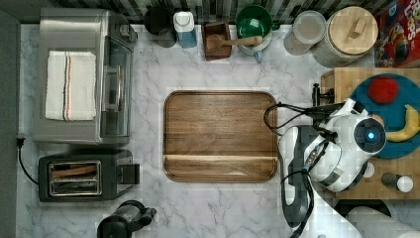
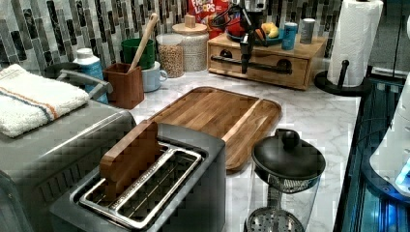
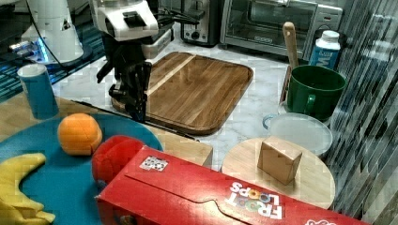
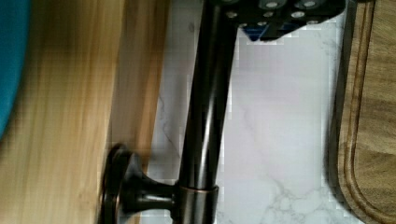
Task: Close the drawer.
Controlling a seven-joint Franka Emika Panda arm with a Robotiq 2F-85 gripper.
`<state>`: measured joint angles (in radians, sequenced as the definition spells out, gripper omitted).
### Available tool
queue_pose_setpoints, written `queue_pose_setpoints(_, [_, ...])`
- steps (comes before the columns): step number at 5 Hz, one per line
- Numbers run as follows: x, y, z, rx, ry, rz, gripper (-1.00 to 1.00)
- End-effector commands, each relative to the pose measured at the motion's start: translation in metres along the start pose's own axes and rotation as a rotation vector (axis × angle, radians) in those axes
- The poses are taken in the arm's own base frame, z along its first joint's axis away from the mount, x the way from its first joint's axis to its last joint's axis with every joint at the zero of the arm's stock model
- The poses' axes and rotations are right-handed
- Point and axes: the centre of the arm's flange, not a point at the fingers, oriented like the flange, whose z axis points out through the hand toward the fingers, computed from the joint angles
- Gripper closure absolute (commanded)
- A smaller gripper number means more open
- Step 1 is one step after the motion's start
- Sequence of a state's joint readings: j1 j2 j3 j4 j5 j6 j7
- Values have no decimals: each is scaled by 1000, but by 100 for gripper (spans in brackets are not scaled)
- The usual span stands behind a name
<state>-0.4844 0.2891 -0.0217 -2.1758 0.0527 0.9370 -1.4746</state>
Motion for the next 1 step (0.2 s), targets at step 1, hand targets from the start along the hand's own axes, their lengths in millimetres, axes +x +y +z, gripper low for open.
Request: queue_pose_setpoints(1, [-32, 80, -47, -105, 71, 157, 100])
